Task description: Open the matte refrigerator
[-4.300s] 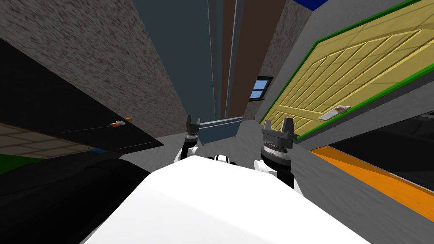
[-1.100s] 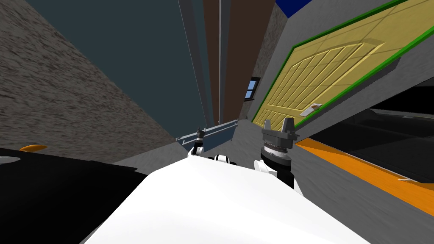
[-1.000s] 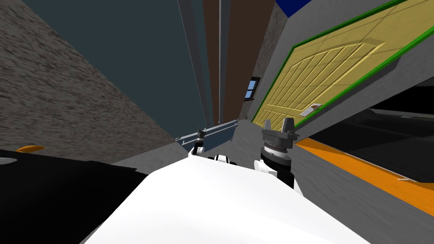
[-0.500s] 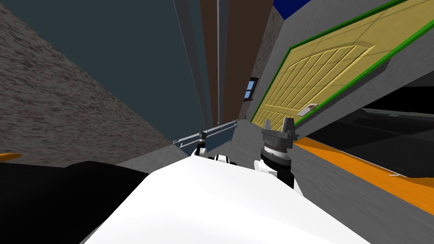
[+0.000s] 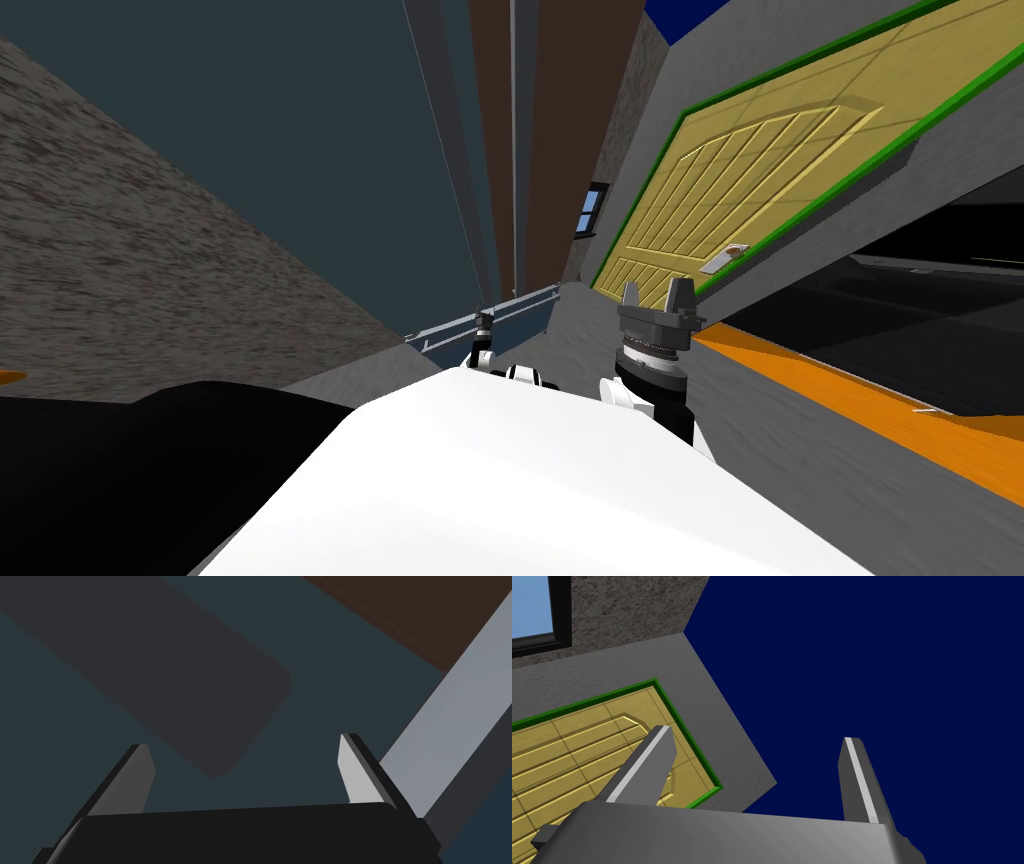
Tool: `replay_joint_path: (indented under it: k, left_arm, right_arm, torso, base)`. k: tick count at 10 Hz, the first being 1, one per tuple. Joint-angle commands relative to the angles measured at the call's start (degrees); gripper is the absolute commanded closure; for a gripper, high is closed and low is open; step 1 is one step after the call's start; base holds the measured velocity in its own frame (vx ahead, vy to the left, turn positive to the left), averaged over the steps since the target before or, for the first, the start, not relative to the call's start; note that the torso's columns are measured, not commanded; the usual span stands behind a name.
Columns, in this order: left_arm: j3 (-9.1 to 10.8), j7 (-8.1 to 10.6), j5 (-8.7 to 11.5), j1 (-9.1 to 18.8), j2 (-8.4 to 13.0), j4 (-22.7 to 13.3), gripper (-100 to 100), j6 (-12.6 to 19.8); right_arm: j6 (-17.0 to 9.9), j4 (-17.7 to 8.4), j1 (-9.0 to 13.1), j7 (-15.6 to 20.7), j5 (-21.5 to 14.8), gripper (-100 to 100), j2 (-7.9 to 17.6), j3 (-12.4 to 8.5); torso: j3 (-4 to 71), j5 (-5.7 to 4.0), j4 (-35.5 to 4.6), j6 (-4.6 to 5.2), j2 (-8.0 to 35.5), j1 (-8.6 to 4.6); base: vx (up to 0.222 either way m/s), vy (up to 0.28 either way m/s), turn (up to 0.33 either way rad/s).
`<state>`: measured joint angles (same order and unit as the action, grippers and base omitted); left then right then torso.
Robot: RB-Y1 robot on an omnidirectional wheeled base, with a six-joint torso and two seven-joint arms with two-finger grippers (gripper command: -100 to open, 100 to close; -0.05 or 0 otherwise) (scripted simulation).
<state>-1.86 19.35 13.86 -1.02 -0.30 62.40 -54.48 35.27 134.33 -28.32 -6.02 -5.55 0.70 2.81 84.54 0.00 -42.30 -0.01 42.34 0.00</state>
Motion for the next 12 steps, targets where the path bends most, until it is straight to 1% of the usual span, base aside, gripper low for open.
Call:
replay_joint_path:
  k: [1,2,3,4,5,6,7,8,10,12]
  left_arm:
    - [0.45,-0.60,0.2,1.8,-0.2,0.8,-100,2.5]
    - [0.67,-0.90,0.2,2.7,-0.3,1.3,-100,3.7]
    - [0.57,-0.73,0.2,2.3,-0.2,0.9,-100,2.9]
    - [0.22,-0.30,0.1,0.9,-0.1,0.4,100,1.2]
    - [0.07,-0.10,0.0,0.3,0.0,0.1,100,0.4]
    - [0.31,-0.15,0.1,0.5,0.1,1.1,100,1.0]
    - [-1.67,1.07,-0.7,0.8,0.4,1.2,100,1.6]
    - [-1.67,1.07,-0.7,0.8,0.4,1.2,100,1.6]
    - [-3.61,2.24,-1.6,1.3,0.7,1.4,100,2.6]
    - [-5.55,3.42,-2.4,1.7,1.0,1.5,100,3.5]
  right_arm:
    - [0.0,0.0,0.0,0.0,0.0,0,0.0,0.0]
    - [0.0,0.0,0.0,0.0,0.0,0,0.0,0.0]
    - [0.0,0.0,0.0,0.0,0.0,0,0.0,0.0]
    - [0.0,0.0,0.0,0.0,0.0,0,0.0,0.0]
    - [0.0,0.0,0.0,0.0,0.0,0,0.0,0.0]
    - [0.0,0.0,0.0,0.0,0.0,0,0.0,0.0]
    - [0.0,0.0,0.0,0.0,0.0,0,0.0,0.0]
    - [0.0,0.0,0.0,0.0,0.0,0,0.0,0.0]
    - [0.0,0.0,0.0,0.0,0.0,0,0.0,0.0]
    - [0.0,0.0,0.0,0.0,0.0,0,0.0,0.0]
  torso:
    - [0.0,0.01,0.0,0.01,0.0,0.03]
    - [0.0,0.01,0.0,0.01,-0.1,0.02]
    - [0.1,0.01,0.0,0.01,-0.1,0.02]
    - [0.0,0.01,0.0,0.01,-0.1,0.00]
    - [0.0,0.07,0.1,0.12,-0.1,-0.06]
    - [0.1,0.10,0.3,0.19,-0.2,-0.16]
    - [0.1,0.03,0.1,0.13,-0.3,-0.11]
    - [0.0,0.10,0.1,0.40,0.1,-0.03]
    - [-0.1,-0.01,0.0,0.08,0.2,-0.09]
    - [-0.1,-0.09,-0.1,0.20,0.2,-0.37]
  base:
    - [0.012,0.013,0.034]
    - [0.015,0.016,0.027]
    - [0.007,0.007,0.003]
    - [-0.003,-0.005,-0.028]
    - [-0.010,-0.003,-0.031]
    - [-0.015,-0.001,0.001]
    - [-0.130,0.088,-0.132]
    - [-0.170,0.118,-0.121]
    - [-0.177,0.124,-0.109]
    - [-0.205,0.102,-0.121]
